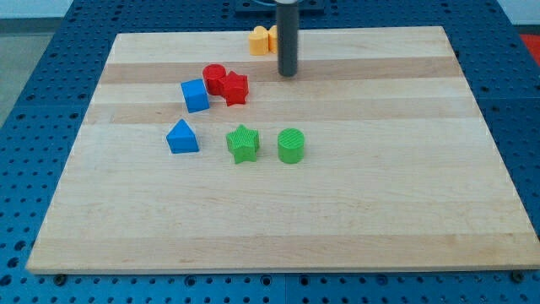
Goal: Move the blue triangle towards bottom left corner
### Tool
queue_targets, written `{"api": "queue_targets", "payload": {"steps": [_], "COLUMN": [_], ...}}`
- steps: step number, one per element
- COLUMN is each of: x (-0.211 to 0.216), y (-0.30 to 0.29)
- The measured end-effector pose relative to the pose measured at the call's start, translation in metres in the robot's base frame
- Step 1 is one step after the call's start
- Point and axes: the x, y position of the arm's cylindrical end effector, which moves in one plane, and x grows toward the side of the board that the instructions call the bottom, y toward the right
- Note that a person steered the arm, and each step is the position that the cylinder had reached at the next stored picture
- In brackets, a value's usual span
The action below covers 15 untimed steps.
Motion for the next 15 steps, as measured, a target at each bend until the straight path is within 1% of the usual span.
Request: {"api": "queue_targets", "payload": {"steps": [2,3,4,5,6,7,8,9,10,11,12,13,15], "x": [0.003,0.028,0.073,0.081,0.081,0.096,0.138,0.175,0.177,0.147,0.129,0.129,0.11], "y": [0.006,0.014,0.015,-0.021,-0.078,-0.128,-0.148,-0.148,-0.157,-0.161,-0.183,-0.224,-0.237]}}
